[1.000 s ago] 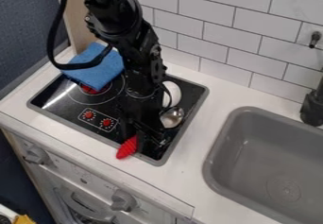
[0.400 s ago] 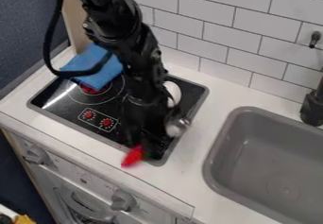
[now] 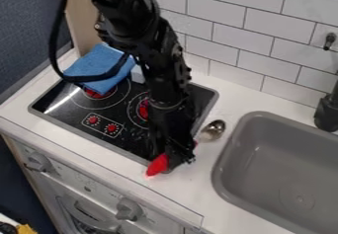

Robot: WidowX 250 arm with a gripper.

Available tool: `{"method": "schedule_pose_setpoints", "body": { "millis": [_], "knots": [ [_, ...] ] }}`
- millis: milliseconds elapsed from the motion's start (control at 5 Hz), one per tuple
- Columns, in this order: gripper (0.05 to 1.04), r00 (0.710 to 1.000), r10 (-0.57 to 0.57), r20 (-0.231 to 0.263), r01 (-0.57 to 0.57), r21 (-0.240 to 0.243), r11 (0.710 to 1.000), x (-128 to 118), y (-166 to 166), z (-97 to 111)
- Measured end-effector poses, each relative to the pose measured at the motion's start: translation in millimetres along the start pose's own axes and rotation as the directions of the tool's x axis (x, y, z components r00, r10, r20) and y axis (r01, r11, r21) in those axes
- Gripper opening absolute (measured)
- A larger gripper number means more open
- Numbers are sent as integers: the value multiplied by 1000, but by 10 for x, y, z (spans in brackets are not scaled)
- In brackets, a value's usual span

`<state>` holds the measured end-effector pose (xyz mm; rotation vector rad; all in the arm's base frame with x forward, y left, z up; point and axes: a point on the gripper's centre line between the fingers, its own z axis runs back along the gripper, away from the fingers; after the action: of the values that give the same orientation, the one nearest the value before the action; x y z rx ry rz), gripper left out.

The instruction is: Take the red spoon and placed it on the stove

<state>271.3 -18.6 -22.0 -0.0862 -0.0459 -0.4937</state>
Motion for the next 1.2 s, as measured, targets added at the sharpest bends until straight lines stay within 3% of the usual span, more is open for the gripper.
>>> {"method": "schedule_pose_setpoints", "body": {
  "millis": [200, 400, 600, 1000, 1200],
  "knots": [
    [394, 999, 10, 39, -10, -9, 1000, 172, 34, 91],
    [394, 995, 85, 42, -83, -57, 995, 203, 212, 95],
    [394, 984, 179, 3, -178, -113, 978, 211, 452, 54],
    [394, 937, 334, -102, -345, -115, 932, 123, 806, -74],
    [394, 921, 379, -96, -388, -106, 916, 116, 912, -65]
  ]
}}
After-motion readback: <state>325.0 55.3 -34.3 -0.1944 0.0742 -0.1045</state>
